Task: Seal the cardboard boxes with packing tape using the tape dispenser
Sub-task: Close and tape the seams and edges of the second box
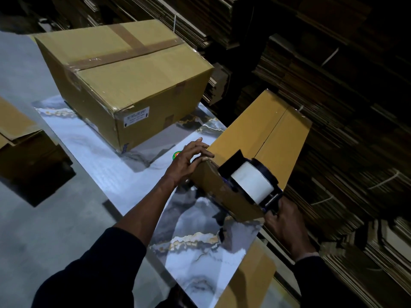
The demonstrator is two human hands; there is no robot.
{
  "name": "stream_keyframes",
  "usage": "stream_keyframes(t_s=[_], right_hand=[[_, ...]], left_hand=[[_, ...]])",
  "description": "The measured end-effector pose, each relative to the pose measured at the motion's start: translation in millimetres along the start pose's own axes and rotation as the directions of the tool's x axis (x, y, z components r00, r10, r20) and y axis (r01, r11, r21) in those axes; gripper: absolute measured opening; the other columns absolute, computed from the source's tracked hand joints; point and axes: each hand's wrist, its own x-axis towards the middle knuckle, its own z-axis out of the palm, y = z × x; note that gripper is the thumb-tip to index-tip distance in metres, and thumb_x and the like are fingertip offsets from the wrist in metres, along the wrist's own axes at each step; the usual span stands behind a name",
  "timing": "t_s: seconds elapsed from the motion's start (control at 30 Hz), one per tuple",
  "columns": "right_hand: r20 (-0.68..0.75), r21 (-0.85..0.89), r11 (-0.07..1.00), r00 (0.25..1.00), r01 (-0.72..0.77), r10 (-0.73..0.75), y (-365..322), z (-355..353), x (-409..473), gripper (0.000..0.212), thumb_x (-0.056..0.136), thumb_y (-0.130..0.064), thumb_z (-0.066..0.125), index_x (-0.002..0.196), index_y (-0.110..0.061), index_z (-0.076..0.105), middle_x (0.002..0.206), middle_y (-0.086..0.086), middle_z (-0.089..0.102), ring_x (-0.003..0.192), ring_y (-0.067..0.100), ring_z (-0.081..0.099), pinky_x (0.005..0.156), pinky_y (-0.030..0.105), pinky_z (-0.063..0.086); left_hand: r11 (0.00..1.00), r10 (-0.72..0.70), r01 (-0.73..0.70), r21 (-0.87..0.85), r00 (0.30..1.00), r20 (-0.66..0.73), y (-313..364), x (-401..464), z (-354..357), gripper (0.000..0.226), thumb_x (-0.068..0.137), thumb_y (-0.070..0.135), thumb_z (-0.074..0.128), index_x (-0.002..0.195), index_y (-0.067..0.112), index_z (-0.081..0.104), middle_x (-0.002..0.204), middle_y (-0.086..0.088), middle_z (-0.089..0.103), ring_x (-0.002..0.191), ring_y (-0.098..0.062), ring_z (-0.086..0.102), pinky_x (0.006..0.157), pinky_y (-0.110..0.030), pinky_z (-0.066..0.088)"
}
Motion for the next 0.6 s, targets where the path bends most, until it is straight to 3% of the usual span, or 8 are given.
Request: stream_keyframes(t_s=[0.13,0.27,0.37,0.43,0.5,0.6], right_hand=[[0.030,0.144,0.989,0.999,-0.025,0.021,9,-9,-12,0.015,0.087,-0.004,0.068,0.102,-0.007,0.067,0.091,0.017,0.070,0.084,0.039,0.067,0.074,0.057,0.056],[0.082,0.200,0.979,0.996,-0.038,0.022,7,-8,-8,0.027,0.082,-0.029,0.057,0.108,-0.024,0.064,0.099,0.012,0.069,0.092,0.031,0.068,0.079,0.054,0.059],[0.083,0.172,0.984,0.996,-0.054,0.040,-3,-2,1,0.028,0.080,-0.029,0.054,0.100,-0.013,0.063,0.089,0.019,0.065,0.082,0.037,0.065,0.070,0.046,0.054],[0.098,0.174,0.984,0.995,-0.045,0.029,-20,3,7,0.021,0.081,-0.023,0.056,0.091,-0.006,0.059,0.076,0.015,0.057,0.067,0.032,0.055,0.061,0.035,0.041],[0.111,0.200,0.979,0.994,-0.037,0.015,-36,15,13,0.014,0.087,-0.009,0.061,0.080,-0.007,0.049,0.070,0.009,0.041,0.059,0.023,0.037,0.060,0.034,0.030],[0.100,0.243,0.969,0.995,-0.040,0.016,-48,30,17,0.041,0.092,0.000,0.061,0.074,-0.020,0.030,0.069,0.001,0.025,0.059,0.016,0.021,0.059,0.034,0.022]], left_hand=[[1.000,0.005,-0.005,0.003,1.000,0.010,1,0,1,0.018,0.104,0.014,0.062,0.115,0.020,0.074,0.139,0.000,0.060,0.151,-0.013,0.038,0.118,-0.043,0.040],[0.999,0.003,-0.004,0.039,1.000,0.029,5,4,-6,0.018,0.104,0.016,0.062,0.115,0.022,0.075,0.138,0.002,0.060,0.149,-0.009,0.040,0.117,-0.037,0.040],[0.997,0.004,-0.007,0.074,0.999,0.044,1,14,-19,0.019,0.104,0.013,0.062,0.114,0.023,0.075,0.136,0.002,0.062,0.145,-0.011,0.045,0.116,-0.039,0.041],[0.996,0.012,-0.015,0.085,0.999,0.033,-9,22,-34,0.019,0.105,0.016,0.061,0.114,0.027,0.074,0.136,0.002,0.061,0.143,-0.018,0.048,0.114,-0.050,0.043],[0.998,0.004,-0.005,0.059,1.000,0.019,-16,32,-51,0.019,0.105,0.016,0.059,0.114,0.025,0.074,0.136,-0.001,0.060,0.140,-0.023,0.051,0.112,-0.057,0.045],[0.997,-0.036,0.034,0.067,0.999,0.022,-17,42,-70,0.019,0.104,0.009,0.060,0.113,0.015,0.075,0.135,-0.006,0.057,0.139,-0.021,0.051,0.113,-0.056,0.045]])
